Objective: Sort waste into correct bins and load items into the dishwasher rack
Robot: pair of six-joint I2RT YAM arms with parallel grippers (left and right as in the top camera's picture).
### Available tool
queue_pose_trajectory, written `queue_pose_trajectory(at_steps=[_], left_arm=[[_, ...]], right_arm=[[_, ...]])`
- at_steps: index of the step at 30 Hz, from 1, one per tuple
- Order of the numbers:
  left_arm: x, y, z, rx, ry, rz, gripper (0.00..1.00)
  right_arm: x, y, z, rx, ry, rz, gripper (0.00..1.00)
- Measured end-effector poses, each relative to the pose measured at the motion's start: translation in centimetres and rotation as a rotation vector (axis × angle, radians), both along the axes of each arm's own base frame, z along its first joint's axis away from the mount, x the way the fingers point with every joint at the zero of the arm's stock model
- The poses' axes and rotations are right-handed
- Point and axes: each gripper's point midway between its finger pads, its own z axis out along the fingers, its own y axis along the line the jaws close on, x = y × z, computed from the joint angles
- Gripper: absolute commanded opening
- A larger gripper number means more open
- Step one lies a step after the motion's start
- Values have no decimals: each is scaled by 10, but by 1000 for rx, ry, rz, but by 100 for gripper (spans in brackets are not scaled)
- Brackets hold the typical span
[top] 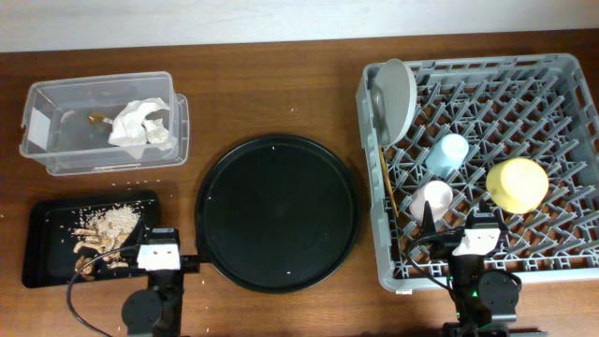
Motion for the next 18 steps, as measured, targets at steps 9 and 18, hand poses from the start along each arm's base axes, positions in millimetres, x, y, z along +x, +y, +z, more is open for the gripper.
queue_pose_trajectory(at_steps=[9, 18], left_arm=[[0, 2, 0, -57, -3, 17, 99], [0, 2, 0, -57, -3, 17, 99]], right_arm=[[0, 0, 0, 0, 0, 0, 99], [0, 0, 0, 0, 0, 0, 99]])
